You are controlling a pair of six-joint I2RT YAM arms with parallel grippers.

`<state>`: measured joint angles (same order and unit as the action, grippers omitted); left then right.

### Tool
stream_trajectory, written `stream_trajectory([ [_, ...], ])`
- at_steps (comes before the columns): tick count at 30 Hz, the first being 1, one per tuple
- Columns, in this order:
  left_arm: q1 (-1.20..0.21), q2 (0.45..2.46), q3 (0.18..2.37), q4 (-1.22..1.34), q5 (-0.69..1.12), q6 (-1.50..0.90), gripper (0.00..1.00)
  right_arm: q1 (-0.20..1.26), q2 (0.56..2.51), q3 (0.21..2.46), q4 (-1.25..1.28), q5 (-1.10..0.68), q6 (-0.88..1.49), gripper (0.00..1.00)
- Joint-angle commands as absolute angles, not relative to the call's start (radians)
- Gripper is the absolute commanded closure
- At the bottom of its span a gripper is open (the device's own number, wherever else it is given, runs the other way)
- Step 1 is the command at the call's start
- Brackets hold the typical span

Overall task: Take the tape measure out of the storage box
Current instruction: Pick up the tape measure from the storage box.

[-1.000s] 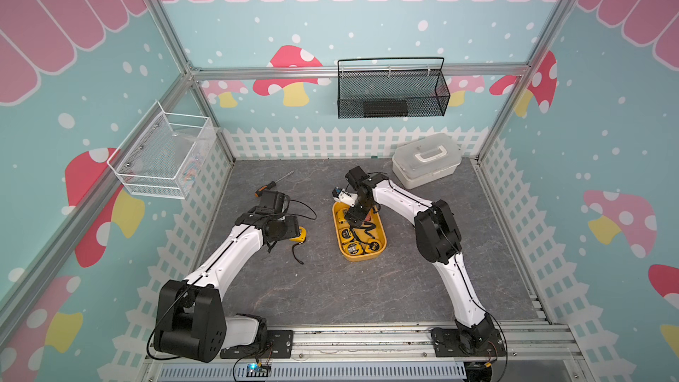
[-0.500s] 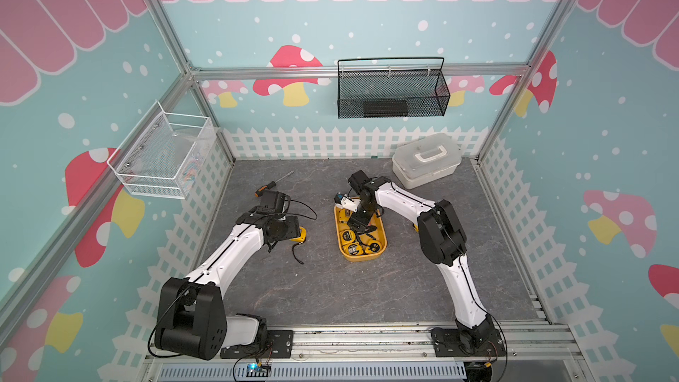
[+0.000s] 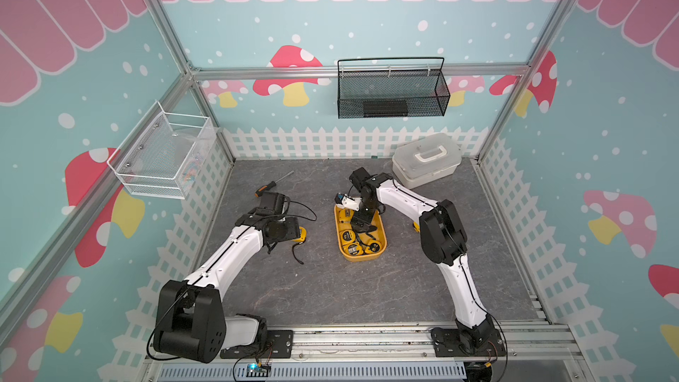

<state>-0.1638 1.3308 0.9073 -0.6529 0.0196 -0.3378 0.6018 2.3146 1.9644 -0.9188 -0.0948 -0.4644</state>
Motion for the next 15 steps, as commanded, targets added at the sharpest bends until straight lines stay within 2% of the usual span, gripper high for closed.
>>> stream_trajectory([
  [1,-0.156,1.302,0.89,-0.644,0.023,-0.351,0.3,0.593,2.335,1.982,-0.95,-0.101,-0.495,0.14],
  [8,-0.156,1.297,0.884,-0.643,0.021,-0.356,0.29,0.586,2.347,1.982,-0.95,-0.095,-0.501,0.19],
  [15,-0.156,1.292,0.879,-0.644,0.019,-0.355,0.29,0.583,2.352,1.976,-0.948,-0.094,-0.502,0.34],
])
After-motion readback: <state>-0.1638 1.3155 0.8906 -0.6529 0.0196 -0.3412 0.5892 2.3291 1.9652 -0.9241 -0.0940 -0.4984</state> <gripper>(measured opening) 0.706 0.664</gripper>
